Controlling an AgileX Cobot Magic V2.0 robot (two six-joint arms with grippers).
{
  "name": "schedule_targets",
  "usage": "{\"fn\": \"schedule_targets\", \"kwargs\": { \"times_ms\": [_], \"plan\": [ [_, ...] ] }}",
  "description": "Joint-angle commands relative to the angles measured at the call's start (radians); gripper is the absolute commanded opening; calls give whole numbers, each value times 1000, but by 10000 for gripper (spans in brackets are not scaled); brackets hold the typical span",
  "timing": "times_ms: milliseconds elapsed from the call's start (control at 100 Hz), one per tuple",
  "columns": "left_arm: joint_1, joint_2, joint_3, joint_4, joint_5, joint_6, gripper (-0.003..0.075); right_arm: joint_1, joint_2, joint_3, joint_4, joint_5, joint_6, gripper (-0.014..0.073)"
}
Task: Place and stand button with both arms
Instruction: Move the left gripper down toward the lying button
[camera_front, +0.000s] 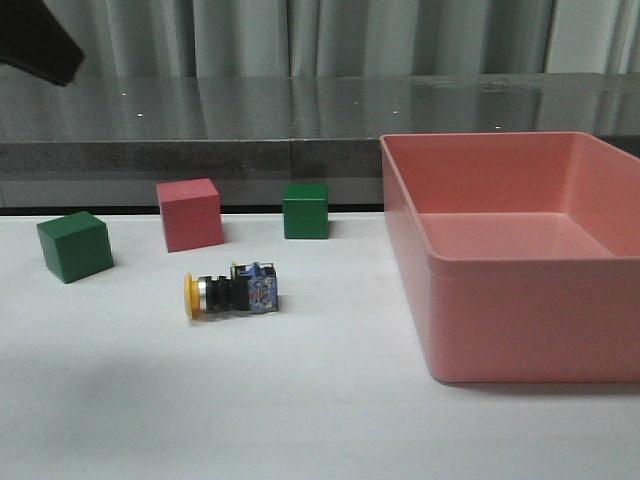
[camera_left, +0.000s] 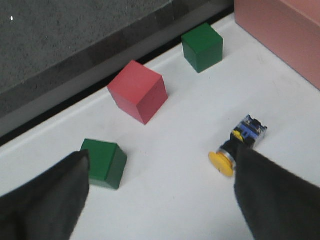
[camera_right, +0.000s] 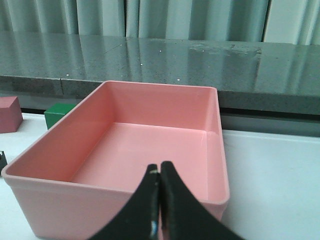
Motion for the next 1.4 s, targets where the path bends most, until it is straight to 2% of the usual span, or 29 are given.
{"fn": "schedule_targets", "kwargs": {
  "times_ms": [0,60,170,260,420,520,590,760,890,980,1050,1140,1390],
  "plan": [
    [-19,23,-36,-45,-113,-1,672,2,-20,-27,-11,-85,-1,-76],
    [-19,46,-36,-129,-120,10,672,2,-20,-27,-11,-85,-1,-76],
    [-19,100,-34,-132,-224,90,672,2,-20,-27,-11,-85,-1,-76],
    [-19,137,-38,-133,-252,172,672,2,-20,-27,-11,-85,-1,-76],
    [-19,208,-70,-138,-205,222,672,2,-20,-27,-11,-85,-1,-76],
    [-19,271,-119,-187,-112,258,672,2,-20,-27,-11,-85,-1,-76],
    [-4,319,-172,-317,5,394,672,2,-20,-27,-11,-85,-1,-76],
    [100,416,-291,-744,353,864,672,2,-20,-27,-11,-85,-1,-76],
    [197,460,-311,-925,592,1270,672,2,-20,-27,-11,-85,-1,-76],
    [262,499,-311,-1016,704,1420,672,2,-20,-27,-11,-85,-1,-76],
    [288,536,-311,-1081,694,1470,672,2,-20,-27,-11,-85,-1,-76],
    [304,578,-311,-1135,688,1468,672,2,-20,-27,-11,-85,-1,-76],
    [291,642,-311,-1165,719,1475,672,2,-20,-27,-11,-85,-1,-76]
  ]
}}
